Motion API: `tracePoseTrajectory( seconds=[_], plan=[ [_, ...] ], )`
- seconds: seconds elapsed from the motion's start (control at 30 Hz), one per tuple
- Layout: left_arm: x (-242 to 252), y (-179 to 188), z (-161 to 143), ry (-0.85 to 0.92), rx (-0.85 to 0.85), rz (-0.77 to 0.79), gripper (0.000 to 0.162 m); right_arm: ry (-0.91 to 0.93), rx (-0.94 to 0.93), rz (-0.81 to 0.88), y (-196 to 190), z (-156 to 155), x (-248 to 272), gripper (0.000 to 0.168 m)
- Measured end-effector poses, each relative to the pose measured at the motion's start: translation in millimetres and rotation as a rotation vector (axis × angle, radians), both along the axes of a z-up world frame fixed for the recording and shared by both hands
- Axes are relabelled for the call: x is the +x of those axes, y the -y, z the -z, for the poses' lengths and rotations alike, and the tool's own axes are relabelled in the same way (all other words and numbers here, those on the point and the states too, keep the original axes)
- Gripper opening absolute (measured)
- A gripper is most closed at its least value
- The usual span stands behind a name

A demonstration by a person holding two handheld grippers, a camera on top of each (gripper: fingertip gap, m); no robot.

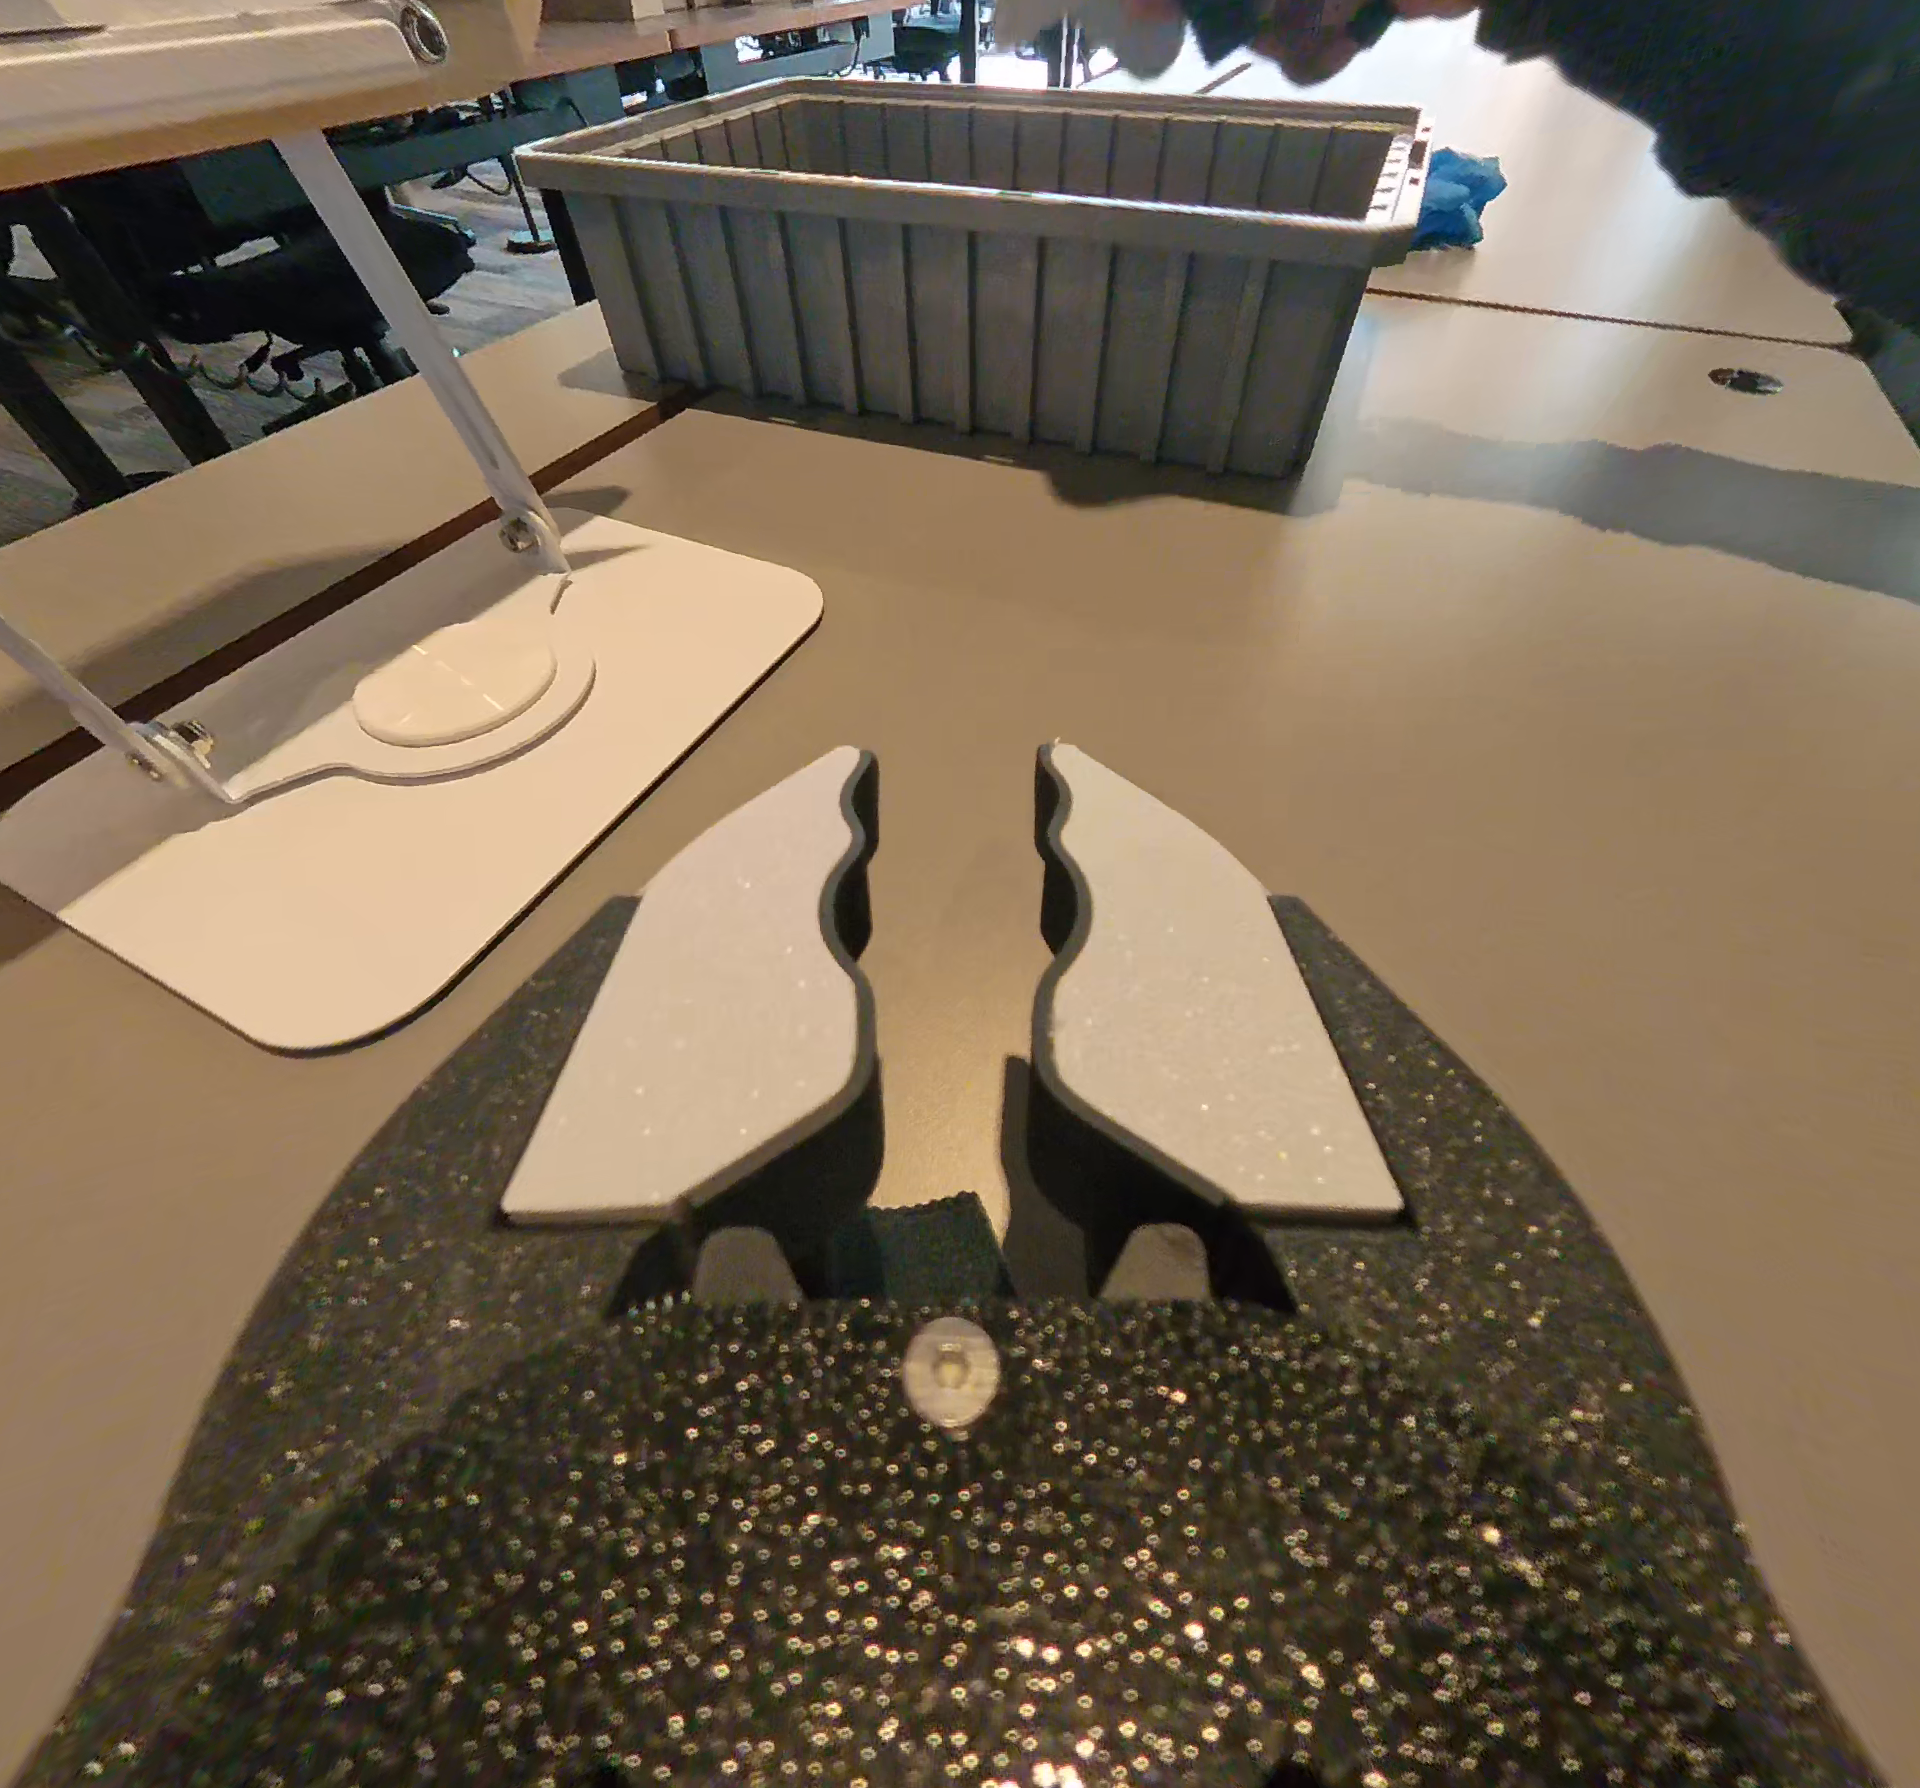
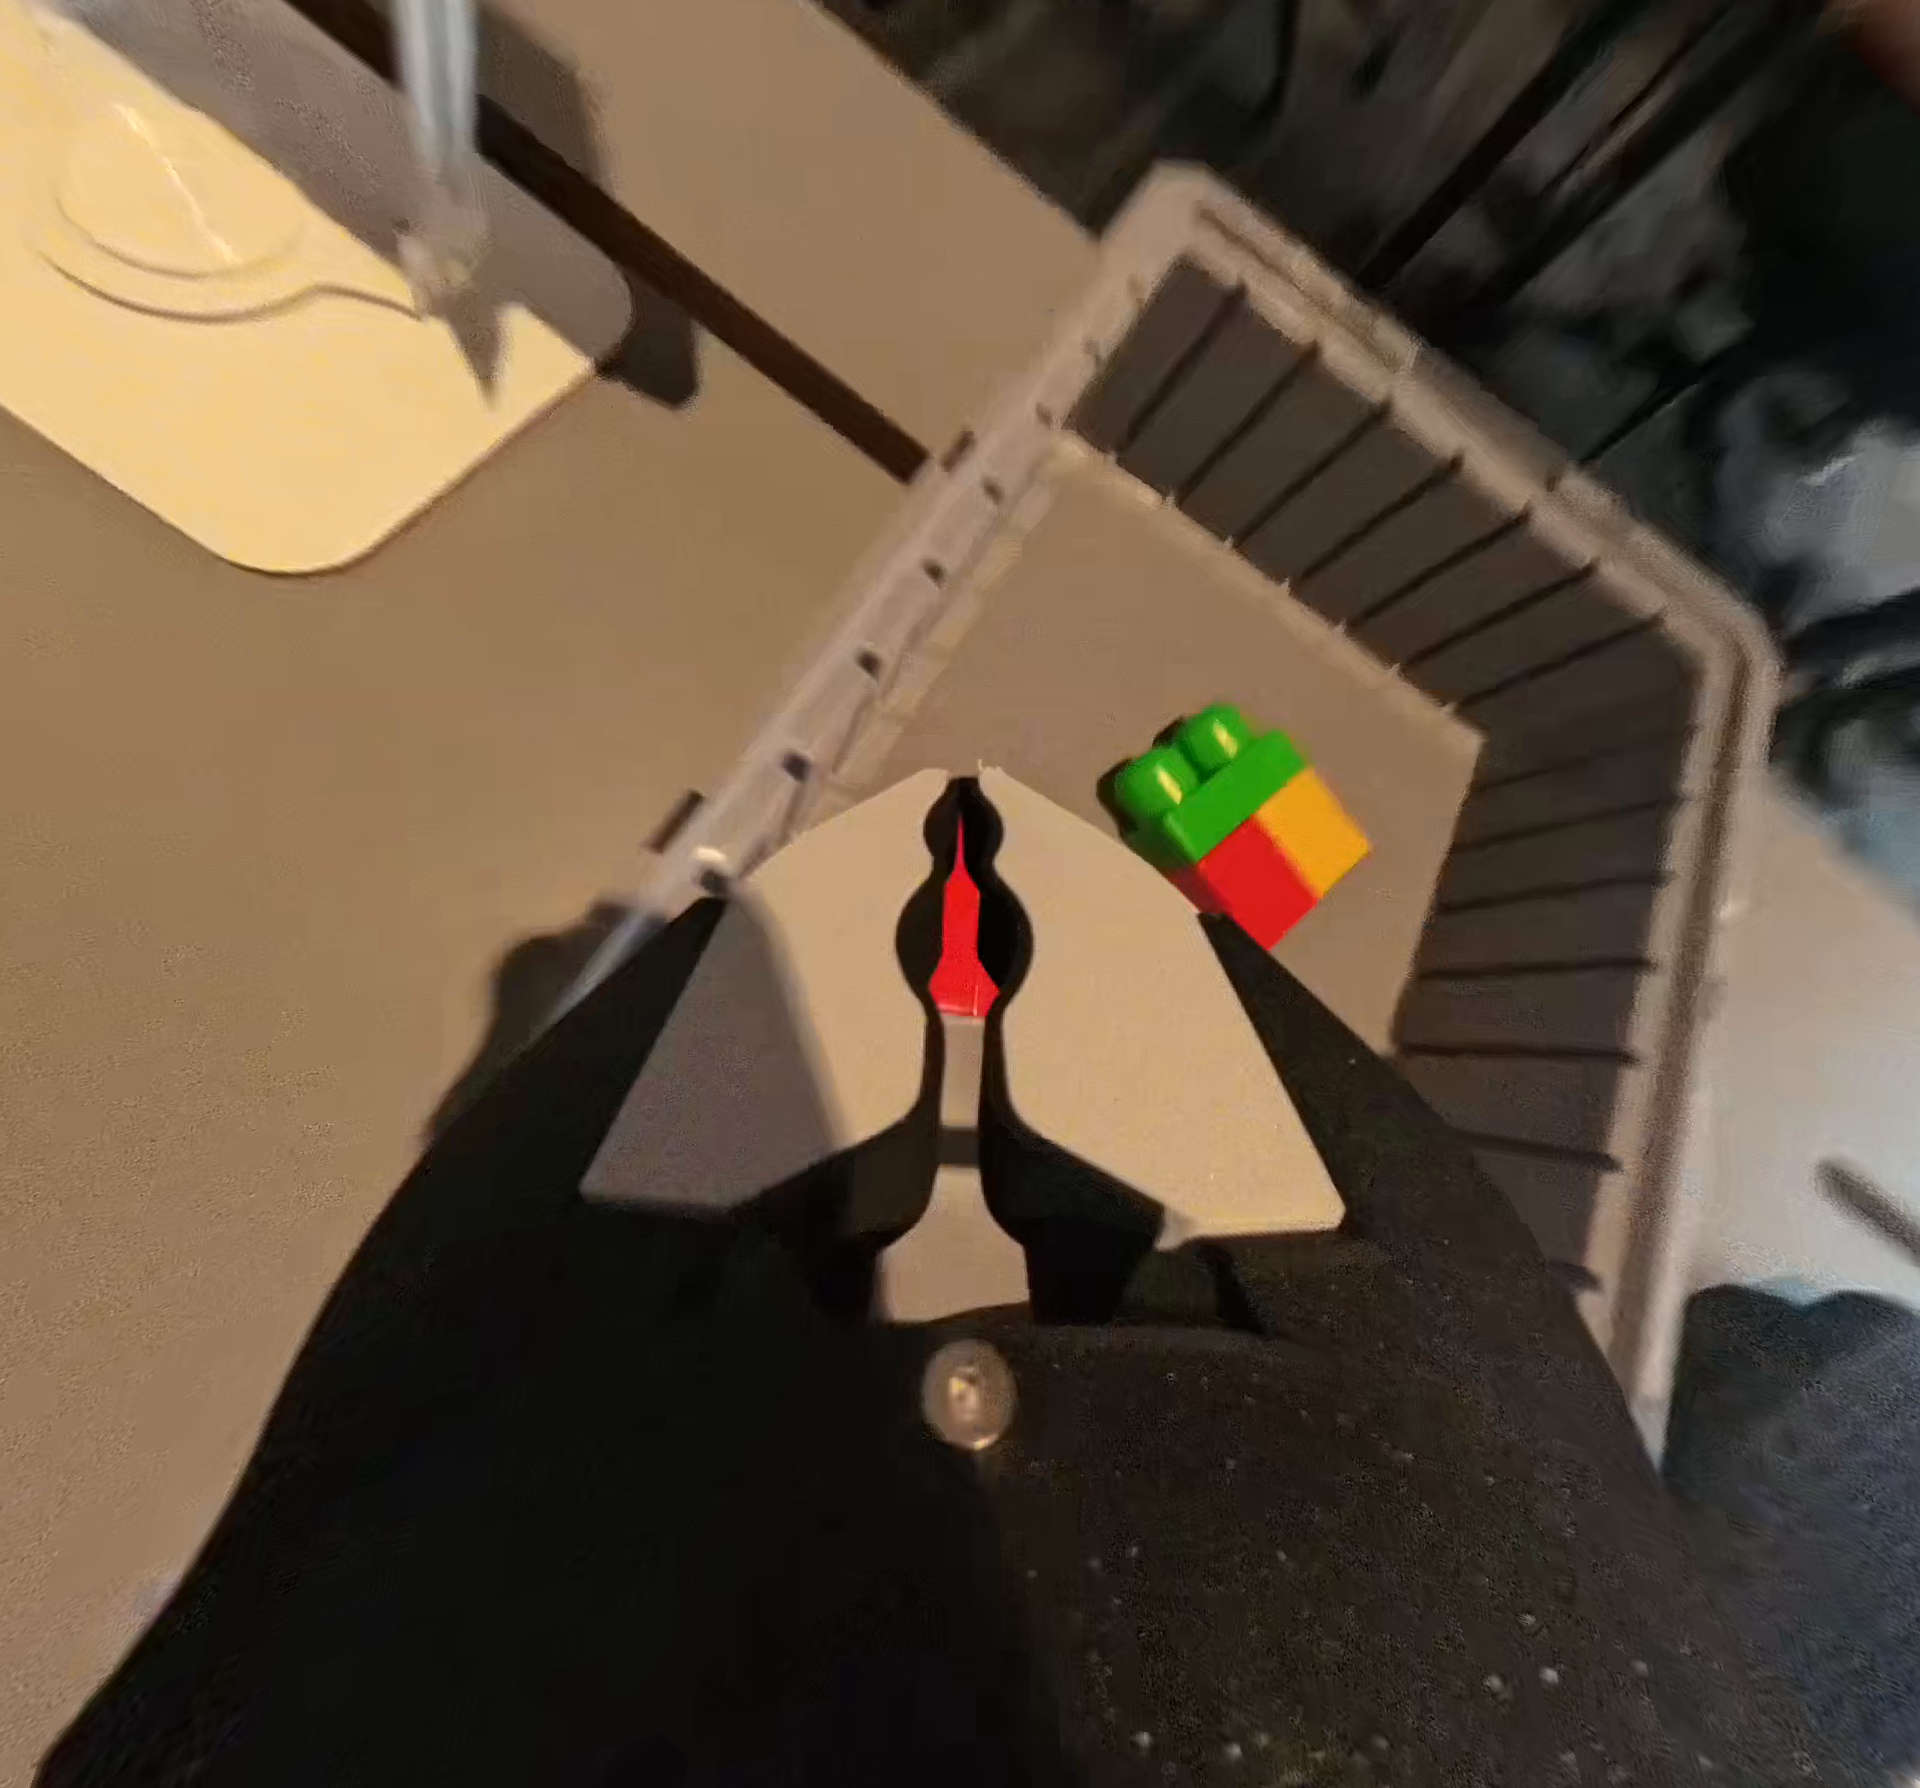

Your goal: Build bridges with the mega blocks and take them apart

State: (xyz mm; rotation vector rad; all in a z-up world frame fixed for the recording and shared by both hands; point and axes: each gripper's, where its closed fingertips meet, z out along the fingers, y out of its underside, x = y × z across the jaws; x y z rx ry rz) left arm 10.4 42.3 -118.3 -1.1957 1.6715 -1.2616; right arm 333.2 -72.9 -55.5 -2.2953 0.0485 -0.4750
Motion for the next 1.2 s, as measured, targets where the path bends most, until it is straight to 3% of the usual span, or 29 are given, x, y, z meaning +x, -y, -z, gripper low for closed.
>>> tracePoseTrajectory(
  seconds=[0.03, 0.17, 0.43, 0.87, 0.97, 1.07, 1.2],
  plan=[
    [0.3, 0.6, -0.1, -0.001, 0.001, 0.003, 0.028, -0.065, -0.022, 0.021, 3.5, 14.4, 11.9, 0.0],
    [1.6, 2.6, 3.0, -0.012, 0.004, 0.011, 0.028, -0.233, -0.104, 0.078, 15.1, 58.1, 44.9, 0.0],
    [1.8, -1.2, 6.7, -0.023, 0.003, 0.001, 0.028, -0.289, -0.253, 0.126, 21.2, 104.4, 63.3, 0.0],
    [2.0, -2.2, 9.5, -0.036, 0.021, -0.004, 0.028, -0.293, -0.305, 0.146, 19.7, 106.1, 63.4, 0.0],
    [1.4, -3.1, 8.5, -0.031, 0.014, -0.008, 0.028, -0.252, -0.2, 0.162, 17.1, 92.5, 72.2, 0.0],
    [1.3, -3.5, 8.1, -0.031, 0.01, -0.009, 0.028, -0.331, -0.04, 0.166, 16.5, 72.2, 74.6, 0.0],
    [1.6, -3.0, 8.7, -0.034, 0.015, -0.006, 0.028, -0.311, 0.0, 0.191, 36.6, 62.2, 90.5, 0.0]
  ],
)
